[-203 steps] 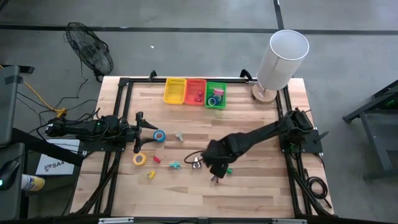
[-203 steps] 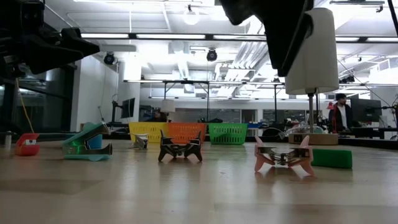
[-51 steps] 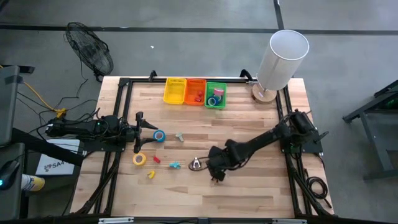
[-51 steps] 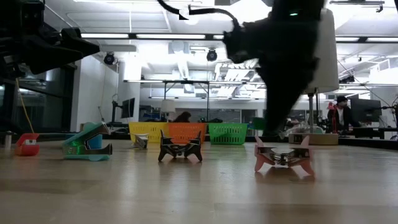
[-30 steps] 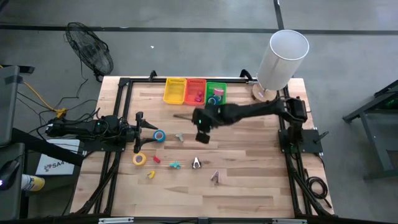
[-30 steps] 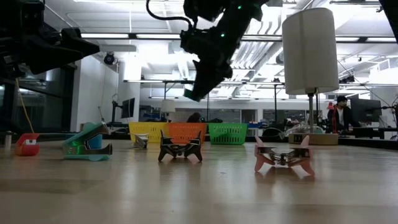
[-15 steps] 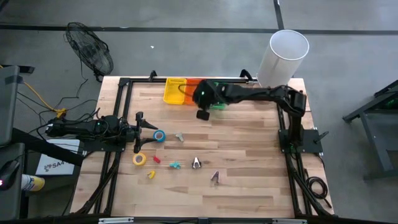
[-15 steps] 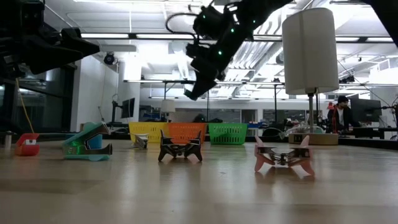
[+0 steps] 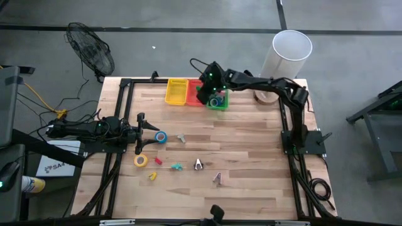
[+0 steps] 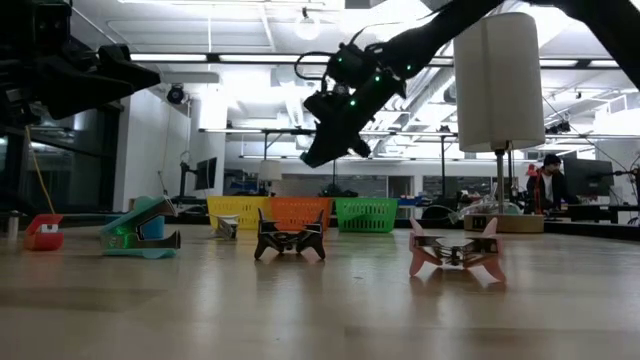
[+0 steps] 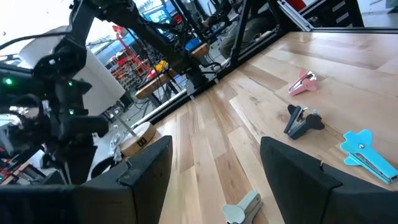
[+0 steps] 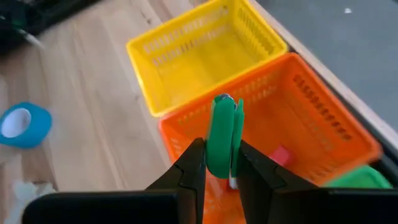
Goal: Pick and place Stapler, Stapler remover, tape
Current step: Put the green stapler into the orange basket
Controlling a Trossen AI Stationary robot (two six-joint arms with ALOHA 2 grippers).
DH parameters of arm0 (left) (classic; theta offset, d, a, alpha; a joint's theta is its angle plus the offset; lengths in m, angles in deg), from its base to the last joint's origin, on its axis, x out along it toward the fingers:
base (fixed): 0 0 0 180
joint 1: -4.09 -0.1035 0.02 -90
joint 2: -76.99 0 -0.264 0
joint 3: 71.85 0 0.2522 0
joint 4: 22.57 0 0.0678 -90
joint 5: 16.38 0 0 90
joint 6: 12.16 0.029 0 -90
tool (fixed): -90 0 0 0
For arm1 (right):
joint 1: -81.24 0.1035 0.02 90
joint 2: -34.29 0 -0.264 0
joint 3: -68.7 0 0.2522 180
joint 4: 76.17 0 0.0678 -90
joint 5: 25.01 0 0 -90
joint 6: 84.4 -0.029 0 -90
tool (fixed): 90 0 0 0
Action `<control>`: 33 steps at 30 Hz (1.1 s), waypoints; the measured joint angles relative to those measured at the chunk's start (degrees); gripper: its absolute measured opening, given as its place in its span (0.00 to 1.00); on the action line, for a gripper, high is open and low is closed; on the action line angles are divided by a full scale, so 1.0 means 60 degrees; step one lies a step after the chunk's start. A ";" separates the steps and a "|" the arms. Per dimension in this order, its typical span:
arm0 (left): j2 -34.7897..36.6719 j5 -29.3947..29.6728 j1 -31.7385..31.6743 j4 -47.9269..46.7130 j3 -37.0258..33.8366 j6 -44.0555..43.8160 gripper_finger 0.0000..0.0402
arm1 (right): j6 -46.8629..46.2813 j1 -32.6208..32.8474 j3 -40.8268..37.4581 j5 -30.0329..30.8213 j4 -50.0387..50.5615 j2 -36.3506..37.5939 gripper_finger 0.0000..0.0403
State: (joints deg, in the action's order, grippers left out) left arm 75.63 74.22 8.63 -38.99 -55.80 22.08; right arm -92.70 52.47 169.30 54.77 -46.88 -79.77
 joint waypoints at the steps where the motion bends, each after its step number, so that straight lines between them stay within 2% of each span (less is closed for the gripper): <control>1: 0.0001 -0.0003 -0.0003 0.0000 0.0000 0.0000 0.59 | -0.0107 0.0004 0.0000 -0.0168 -0.0099 -0.0119 0.14; 10: 0.0000 0.0000 0.0000 0.0000 0.0000 0.0000 0.59 | -0.0516 -0.0026 -0.0004 -0.0024 -0.0139 -0.0560 0.14; 25: 0.0000 0.0000 0.0000 0.0000 0.0000 0.0000 0.59 | 0.0945 -0.0023 -0.0004 0.0075 0.1200 -0.0565 0.14; 33: 0.0001 -0.0003 0.0000 0.0000 0.0000 0.0000 0.59 | 0.0995 -0.0016 -0.0004 0.0052 0.1229 -0.0565 0.15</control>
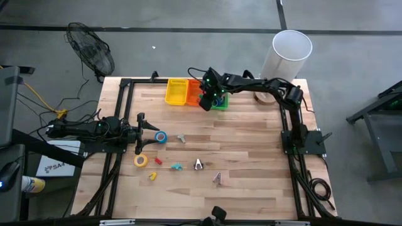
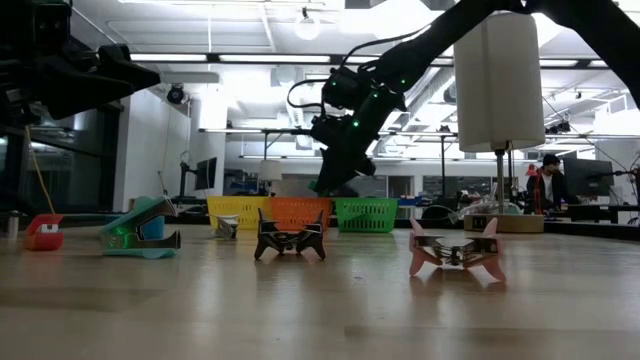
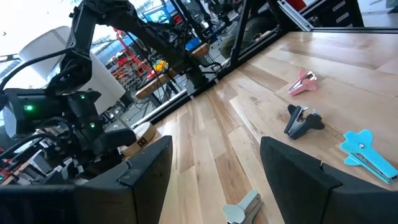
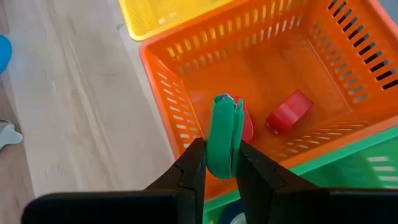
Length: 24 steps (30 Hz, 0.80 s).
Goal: Pick and place Stapler, Stapler remover, tape
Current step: Put the green stapler into the orange basket, then put the pink staple remover into the yellow basket
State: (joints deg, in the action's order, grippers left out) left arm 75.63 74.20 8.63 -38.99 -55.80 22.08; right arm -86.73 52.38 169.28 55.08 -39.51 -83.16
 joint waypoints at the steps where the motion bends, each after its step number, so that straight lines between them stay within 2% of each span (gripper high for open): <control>1: 0.0003 0.0003 0.0000 0.0000 0.0000 0.0000 0.59 | -0.0006 0.0000 0.0000 0.0012 0.0000 0.0000 0.15; 17: -0.0001 0.0003 0.0000 0.0000 0.0000 0.0000 0.59 | -0.0021 0.0000 0.0000 -0.0016 -0.0149 0.0000 0.29; 24: 0.0001 0.0001 0.0000 0.0000 0.0000 0.0000 0.59 | -0.0030 0.0000 0.0000 -0.0019 -0.0157 -0.0004 0.39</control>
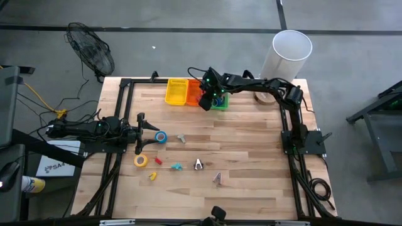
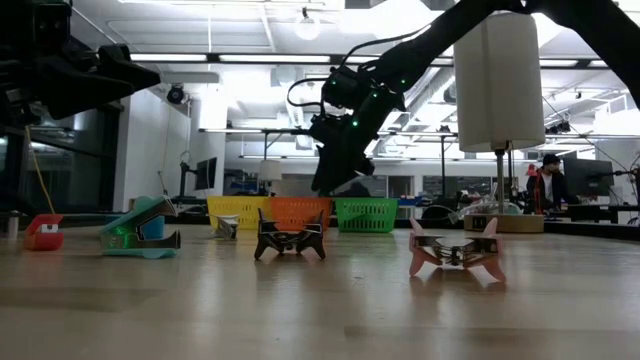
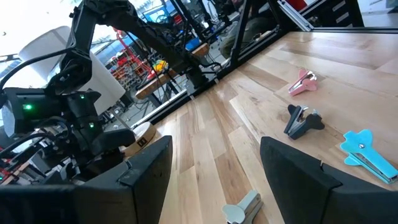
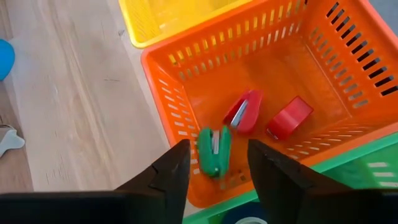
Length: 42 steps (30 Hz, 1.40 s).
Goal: Pick and place Stapler, Stapler remover, tape
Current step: Put the pink staple remover into the yellow basket
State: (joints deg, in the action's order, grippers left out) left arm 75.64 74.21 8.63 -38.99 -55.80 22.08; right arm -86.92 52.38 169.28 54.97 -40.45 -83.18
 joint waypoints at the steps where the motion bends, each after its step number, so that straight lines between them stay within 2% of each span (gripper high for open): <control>1: 0.0000 0.0000 -0.0003 0.0000 0.0000 0.0000 0.59 | -0.0024 0.0000 0.0000 0.0001 0.0000 0.0000 0.41; 5: 0.0001 -0.0002 -0.0004 0.0000 0.0000 0.0000 0.59 | -0.0038 0.0000 0.0000 -0.0037 0.0004 0.0022 0.45; 15: 0.0002 0.0001 0.0000 0.0000 0.0000 0.0000 0.59 | -0.0005 0.0423 0.0040 -0.0023 0.0256 0.0843 0.45; 23: -0.0002 -0.0002 -0.0001 0.0000 0.0000 0.0000 0.59 | -0.1006 0.1298 0.0044 0.0180 0.1638 0.1552 0.45; 31: -0.0002 -0.0002 0.0000 0.0000 0.0000 0.0000 0.59 | -0.1754 0.2245 0.0040 -0.0030 0.3095 0.1679 0.45; 36: -0.0002 -0.0001 -0.0002 0.0000 0.0000 0.0000 0.59 | -0.1344 0.2941 0.0040 -0.0002 0.4212 0.1679 0.45; 42: -0.0002 0.0000 -0.0002 0.0000 0.0000 0.0000 0.59 | 0.0214 0.3931 -0.0104 0.0030 0.4901 0.1679 0.45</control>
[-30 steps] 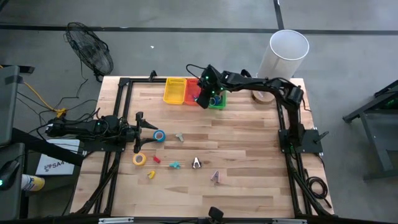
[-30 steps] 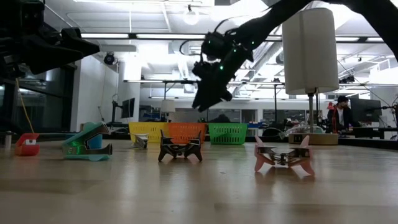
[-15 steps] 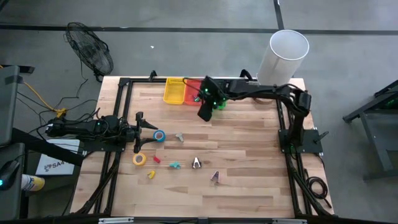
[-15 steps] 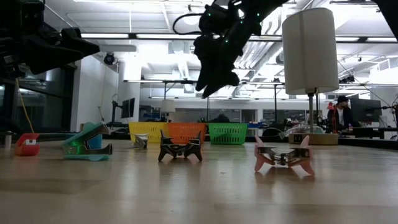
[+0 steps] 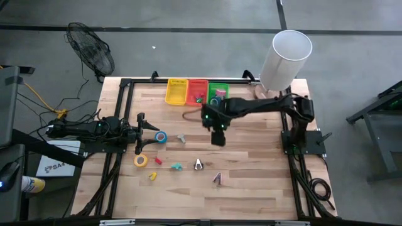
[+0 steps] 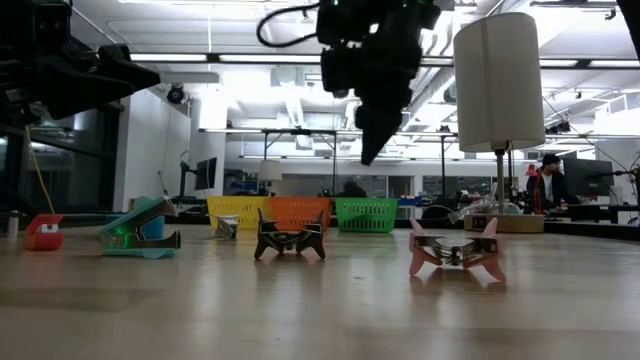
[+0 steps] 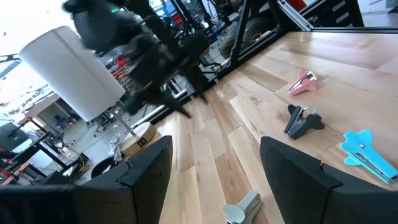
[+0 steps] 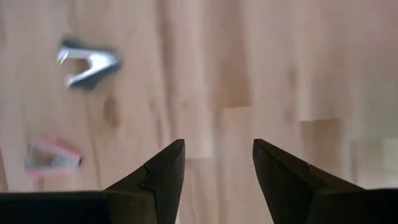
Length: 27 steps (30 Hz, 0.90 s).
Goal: Pick and place Stapler, Stapler remover, tape
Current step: Put the pink staple remover into the yellow basket
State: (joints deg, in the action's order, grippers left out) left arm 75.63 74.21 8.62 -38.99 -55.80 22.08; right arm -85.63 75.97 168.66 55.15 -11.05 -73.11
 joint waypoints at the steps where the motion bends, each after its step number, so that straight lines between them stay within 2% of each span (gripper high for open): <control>1: 0.0004 -0.0002 0.0002 0.0000 0.0000 0.0000 0.59 | 0.0266 0.0173 -0.0056 0.0000 0.0052 0.0000 0.45; 9: 0.0000 0.0002 -0.0002 0.0000 0.0000 0.0000 0.59 | 0.2297 0.1656 -0.1004 0.0123 0.0054 0.0000 0.45; 16: 0.0002 0.0000 0.0002 0.0000 0.0000 0.0000 0.59 | 0.1957 0.2664 -0.1993 0.0769 -0.0301 -0.0004 0.45; 19: 0.0002 0.0002 -0.0002 0.0000 0.0000 0.0000 0.59 | 0.2089 0.3100 -0.2481 0.0884 -0.0903 -0.0004 0.45; 27: 0.0004 0.0002 -0.0002 0.0000 0.0000 0.0000 0.59 | 0.4427 0.4124 -0.3752 0.1583 -0.3329 0.0292 0.45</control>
State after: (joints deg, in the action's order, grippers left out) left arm 75.65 74.22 8.61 -38.99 -55.80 22.08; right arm -59.07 100.71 146.15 64.65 -31.02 -71.35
